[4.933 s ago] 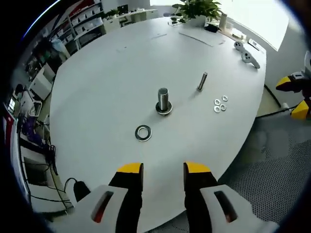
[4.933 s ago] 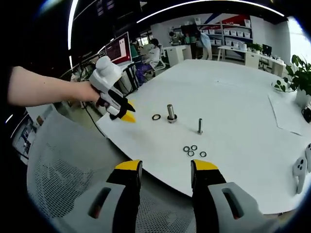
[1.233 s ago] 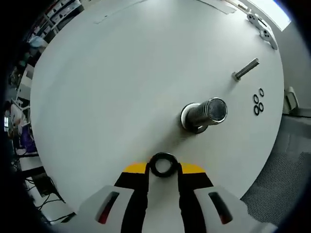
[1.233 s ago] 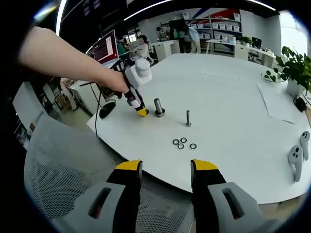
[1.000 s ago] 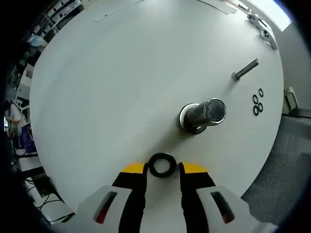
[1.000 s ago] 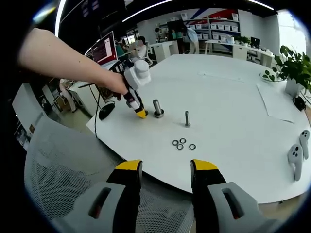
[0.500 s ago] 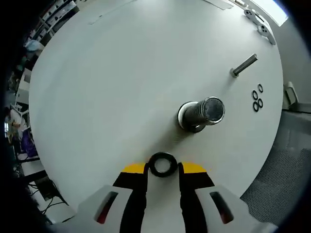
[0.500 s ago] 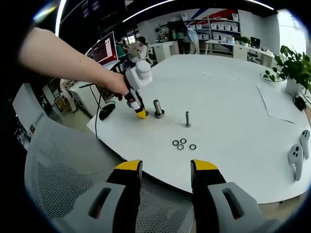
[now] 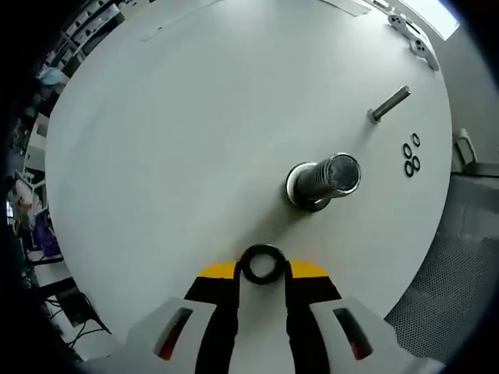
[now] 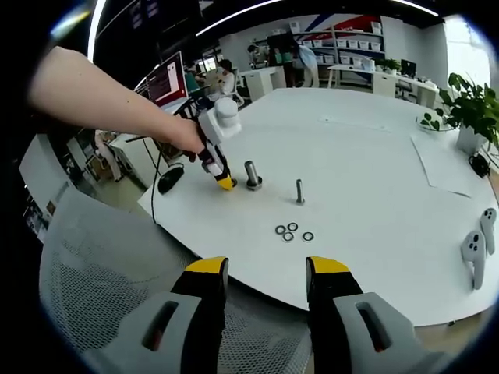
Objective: Place the washer onto the threaded stud by aligning its center hole with the stud, sliding it down to the base, and recovering from edge contact or off-axis alignment until the washer reaches the visible bottom stop.
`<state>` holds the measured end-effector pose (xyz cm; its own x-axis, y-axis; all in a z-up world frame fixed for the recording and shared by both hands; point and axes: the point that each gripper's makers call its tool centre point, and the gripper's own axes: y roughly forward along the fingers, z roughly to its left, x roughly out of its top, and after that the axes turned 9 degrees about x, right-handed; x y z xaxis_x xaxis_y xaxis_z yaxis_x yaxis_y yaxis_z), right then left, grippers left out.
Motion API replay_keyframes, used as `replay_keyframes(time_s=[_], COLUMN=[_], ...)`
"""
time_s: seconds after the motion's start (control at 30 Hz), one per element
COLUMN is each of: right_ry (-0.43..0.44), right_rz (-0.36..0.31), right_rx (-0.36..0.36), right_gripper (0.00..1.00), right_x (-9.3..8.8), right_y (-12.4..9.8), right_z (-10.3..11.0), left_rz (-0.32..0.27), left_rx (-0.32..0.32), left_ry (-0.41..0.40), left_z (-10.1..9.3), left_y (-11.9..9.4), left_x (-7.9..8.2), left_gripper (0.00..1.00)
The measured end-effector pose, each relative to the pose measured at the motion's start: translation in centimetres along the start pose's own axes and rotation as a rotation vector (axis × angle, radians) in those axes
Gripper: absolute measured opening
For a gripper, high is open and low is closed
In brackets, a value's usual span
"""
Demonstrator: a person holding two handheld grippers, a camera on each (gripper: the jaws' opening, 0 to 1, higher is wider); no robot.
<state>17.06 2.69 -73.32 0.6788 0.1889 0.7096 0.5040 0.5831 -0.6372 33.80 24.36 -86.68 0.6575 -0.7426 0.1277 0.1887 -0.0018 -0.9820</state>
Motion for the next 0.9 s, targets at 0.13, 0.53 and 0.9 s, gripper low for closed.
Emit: replay_keyframes(time_s=[0.13, 0.53, 0.9], right_ry=[0.0, -0.004, 0.002], right_rz=[-0.001, 0.001, -0.01], right_rx=[0.0, 0.003, 0.004], right_gripper=[0.43, 0.43, 0.43], right_x=[0.0, 0.1, 0.2], right_y=[0.0, 0.0, 0.0], right_z=[0.0, 0.0, 0.0], left_rz=[-0.031, -0.1, -0.182], left_rx=[0.006, 0.017, 0.003], left_ry=[-0.011, 0.022, 0.033], left_z=[-0.2, -2.0, -2.5], left_y=[-0.2, -1.4, -2.9], left_x=[-0.1, -0.5, 1.8], left_gripper=[0.2, 0.19, 0.19])
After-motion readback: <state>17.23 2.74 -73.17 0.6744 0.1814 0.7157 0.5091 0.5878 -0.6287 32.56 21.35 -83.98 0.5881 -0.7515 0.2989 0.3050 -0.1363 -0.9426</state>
